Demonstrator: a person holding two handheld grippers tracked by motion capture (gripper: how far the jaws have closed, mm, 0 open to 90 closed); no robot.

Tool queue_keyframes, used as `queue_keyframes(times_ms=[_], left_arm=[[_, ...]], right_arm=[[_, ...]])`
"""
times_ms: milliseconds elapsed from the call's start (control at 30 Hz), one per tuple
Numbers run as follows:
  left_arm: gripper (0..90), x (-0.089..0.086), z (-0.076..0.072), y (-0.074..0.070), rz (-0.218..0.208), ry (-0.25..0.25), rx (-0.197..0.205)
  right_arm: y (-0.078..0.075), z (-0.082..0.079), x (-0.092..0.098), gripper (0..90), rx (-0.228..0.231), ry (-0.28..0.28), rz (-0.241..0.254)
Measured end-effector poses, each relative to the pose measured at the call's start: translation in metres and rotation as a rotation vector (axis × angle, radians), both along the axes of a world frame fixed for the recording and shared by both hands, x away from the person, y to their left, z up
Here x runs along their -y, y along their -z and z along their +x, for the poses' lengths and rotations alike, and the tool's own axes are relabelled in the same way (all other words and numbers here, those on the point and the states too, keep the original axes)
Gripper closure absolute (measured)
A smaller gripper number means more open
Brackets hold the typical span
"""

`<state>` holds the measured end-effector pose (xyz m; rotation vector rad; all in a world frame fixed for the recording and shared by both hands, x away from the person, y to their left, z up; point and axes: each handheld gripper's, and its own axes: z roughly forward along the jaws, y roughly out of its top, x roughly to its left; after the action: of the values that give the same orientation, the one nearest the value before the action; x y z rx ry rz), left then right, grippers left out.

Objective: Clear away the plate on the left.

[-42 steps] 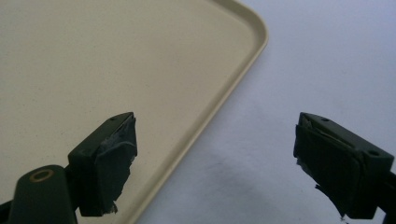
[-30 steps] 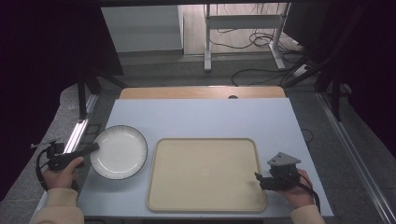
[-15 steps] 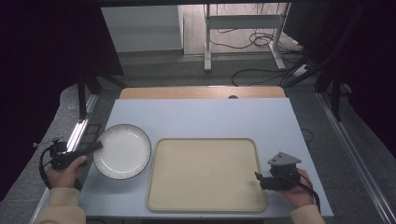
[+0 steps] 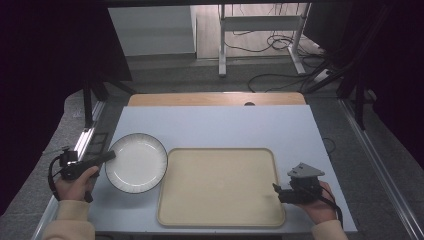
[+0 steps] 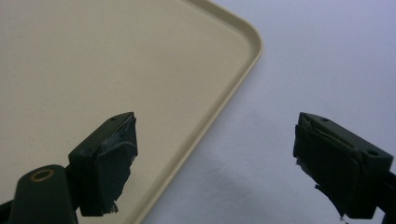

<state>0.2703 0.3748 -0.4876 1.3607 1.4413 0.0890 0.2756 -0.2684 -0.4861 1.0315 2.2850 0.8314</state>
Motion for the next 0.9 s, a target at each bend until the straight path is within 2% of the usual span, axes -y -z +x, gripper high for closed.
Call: queue_keyframes(times_ms=[200, 433, 733, 900], left_arm=[[81.5, 0.007, 0.000, -0.002, -0.006, 0.011, 0.004], [81.4, 0.020, 0.002, -0.003, -0.041, 0.040, 0.013], [81.3, 0.041, 0.007, -0.004, -0.036, 0.077, 0.012], [81.3, 0.051, 0.010, -0.003, -0.055, 0.096, 0.009]], right_arm=[[-0.005, -0.003, -0.002, 14.3, 0.011, -0.016, 0.015], [-0.008, -0.003, -0.002, 12.9, 0.015, -0.010, 0.035], [-0.012, -0.005, -0.003, 13.0, 0.023, 0.000, 0.062], [-0.011, -0.005, -0.003, 13.2, 0.021, -0.001, 0.057]])
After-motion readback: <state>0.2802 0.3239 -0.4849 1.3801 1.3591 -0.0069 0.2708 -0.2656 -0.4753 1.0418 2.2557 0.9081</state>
